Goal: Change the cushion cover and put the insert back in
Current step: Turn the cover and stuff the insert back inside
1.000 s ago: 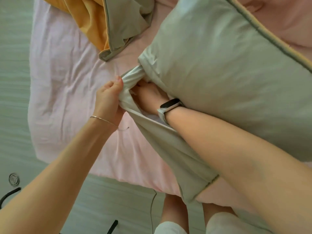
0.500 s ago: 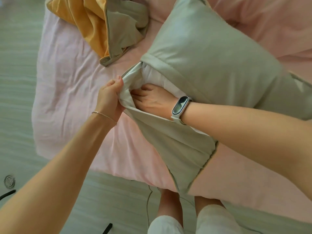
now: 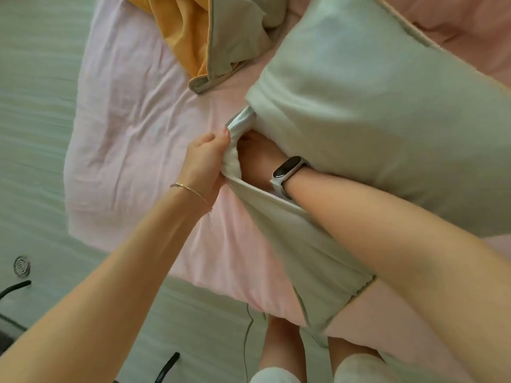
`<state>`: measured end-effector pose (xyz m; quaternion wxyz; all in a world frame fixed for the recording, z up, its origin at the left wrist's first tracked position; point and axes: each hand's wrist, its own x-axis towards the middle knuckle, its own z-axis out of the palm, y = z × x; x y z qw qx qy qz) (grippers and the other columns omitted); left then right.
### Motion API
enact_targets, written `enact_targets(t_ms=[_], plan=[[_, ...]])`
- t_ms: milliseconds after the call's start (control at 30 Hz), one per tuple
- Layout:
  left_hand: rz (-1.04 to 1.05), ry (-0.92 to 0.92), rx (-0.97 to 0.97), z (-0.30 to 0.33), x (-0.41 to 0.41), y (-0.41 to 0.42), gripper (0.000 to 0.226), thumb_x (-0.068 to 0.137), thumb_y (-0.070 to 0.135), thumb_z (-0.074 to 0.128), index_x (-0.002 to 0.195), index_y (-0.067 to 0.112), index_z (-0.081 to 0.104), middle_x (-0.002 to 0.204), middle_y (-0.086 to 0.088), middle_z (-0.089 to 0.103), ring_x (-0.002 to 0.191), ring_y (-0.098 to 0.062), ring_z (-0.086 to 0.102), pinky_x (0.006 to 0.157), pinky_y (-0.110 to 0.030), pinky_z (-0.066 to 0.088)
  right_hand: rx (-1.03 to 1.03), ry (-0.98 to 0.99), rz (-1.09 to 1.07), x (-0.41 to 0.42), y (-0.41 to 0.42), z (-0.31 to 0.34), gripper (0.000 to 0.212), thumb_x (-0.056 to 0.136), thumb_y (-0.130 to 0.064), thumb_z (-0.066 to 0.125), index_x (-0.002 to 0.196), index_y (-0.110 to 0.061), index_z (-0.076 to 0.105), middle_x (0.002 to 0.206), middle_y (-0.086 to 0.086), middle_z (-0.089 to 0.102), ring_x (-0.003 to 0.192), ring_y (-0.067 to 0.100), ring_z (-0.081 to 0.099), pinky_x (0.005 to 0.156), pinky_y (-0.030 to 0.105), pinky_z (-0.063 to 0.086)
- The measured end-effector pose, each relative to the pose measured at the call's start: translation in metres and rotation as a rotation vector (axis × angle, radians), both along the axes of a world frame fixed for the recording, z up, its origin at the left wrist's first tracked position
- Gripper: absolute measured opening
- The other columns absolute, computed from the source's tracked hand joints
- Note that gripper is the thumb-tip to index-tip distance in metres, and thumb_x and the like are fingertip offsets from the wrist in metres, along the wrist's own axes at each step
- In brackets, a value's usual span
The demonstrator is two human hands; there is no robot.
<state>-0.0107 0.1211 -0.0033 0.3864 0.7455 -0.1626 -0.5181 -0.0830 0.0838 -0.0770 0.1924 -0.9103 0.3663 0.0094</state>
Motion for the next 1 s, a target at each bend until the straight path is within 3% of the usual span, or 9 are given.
enact_targets(t_ms=[133,233,367,467,600,733,833,933,1000], plan=[[-0.015,0.055,0.012,0.009,-0.014,-0.012,0.023,0.097,0.017,0.047,0.076,0.008,0.053,0.048,0.002,0.056,0.046,-0.010,0.055,0.047,-0.019,0.047,0.027,-0.226,0.310,-0.067,-0.013,0.042,0.042,0.090,-0.018,0.034,0.116,0.001,0.061,0.120,0.019,0.061,0.118,0.033,0.053,0.106,0.036,0.032],[-0.054,-0.014,0.001,0.015,-0.032,-0.005,0.028,0.095,0.018,0.051,0.068,0.013,0.048,0.050,0.002,0.054,0.045,-0.009,0.052,0.039,-0.015,0.043,-0.061,-0.196,0.246,-0.135,-0.011,0.072,0.039,0.082,-0.002,0.033,0.100,0.006,0.067,0.102,0.020,0.068,0.106,0.036,0.061,0.103,0.033,0.029],[-0.276,-0.348,-0.051,0.007,-0.055,0.021,0.021,0.082,0.030,0.061,0.069,0.015,0.053,0.066,0.002,0.055,0.075,-0.028,0.061,0.070,-0.036,0.054,-0.079,-0.480,-0.140,-0.177,0.017,0.097,0.034,0.082,0.003,0.039,0.101,0.004,0.067,0.098,0.016,0.069,0.096,0.031,0.064,0.087,0.032,0.048],[-0.454,-0.711,-0.070,0.009,-0.071,0.030,0.016,0.085,0.029,0.057,0.077,0.015,0.058,0.078,-0.003,0.051,0.083,-0.022,0.046,0.073,-0.024,0.034,-0.130,-0.663,-0.433,-0.171,0.027,0.100,0.031,0.082,0.003,0.047,0.106,0.001,0.066,0.094,0.015,0.066,0.083,0.024,0.062,0.074,0.028,0.048],[-0.576,-0.921,-0.017,0.017,-0.079,0.027,0.024,0.088,0.035,0.054,0.090,0.014,0.067,0.106,-0.008,0.045,0.108,-0.026,0.037,0.094,-0.030,0.029,-0.407,-0.280,-0.615,-0.181,0.027,0.092,0.040,0.076,-0.012,0.064,0.115,-0.005,0.061,0.097,0.019,0.057,0.078,0.034,0.056,0.057,0.034,0.048],[-0.625,-0.981,-0.147,0.032,-0.096,0.028,0.033,0.082,0.036,0.048,0.068,0.012,0.066,0.123,-0.006,0.048,0.125,-0.028,0.029,0.105,-0.040,0.020,-0.263,-0.206,-0.774,-0.197,0.013,0.101,0.020,0.089,-0.016,0.052,0.095,-0.003,0.066,0.092,0.018,0.059,0.087,0.040,0.052,0.068,0.041,0.041],[-0.607,-0.763,-0.225,0.056,-0.110,0.035,0.033,0.080,0.037,0.045,0.061,0.013,0.056,0.097,-0.001,0.058,0.100,-0.025,0.049,0.083,-0.028,0.032,-0.189,-0.236,-0.843,-0.213,-0.006,0.122,0.021,0.095,-0.013,0.045,0.095,-0.002,0.063,0.100,0.017,0.060,0.096,0.036,0.052,0.072,0.036,0.033],[-0.857,-0.804,-0.230,0.080,-0.102,0.049,0.036,0.079,0.038,0.041,0.052,0.016,0.035,0.059,0.001,0.043,0.060,-0.018,0.043,0.058,-0.030,0.021,-0.255,-0.350,-0.713,-0.219,-0.004,0.152,0.022,0.090,-0.016,0.047,0.088,-0.003,0.065,0.092,0.014,0.062,0.085,0.036,0.057,0.065,0.033,0.035],[-1.054,-0.617,-0.183,0.092,-0.091,0.056,0.036,0.077,0.039,0.042,0.049,0.015,0.041,0.053,-0.003,0.049,0.051,-0.013,0.046,0.053,-0.026,0.032,-0.291,-0.407,-0.557,-0.212,0.000,0.167,0.021,0.086,-0.018,0.051,0.082,-0.007,0.068,0.083,0.010,0.064,0.075,0.034,0.060,0.060,0.033,0.042]])
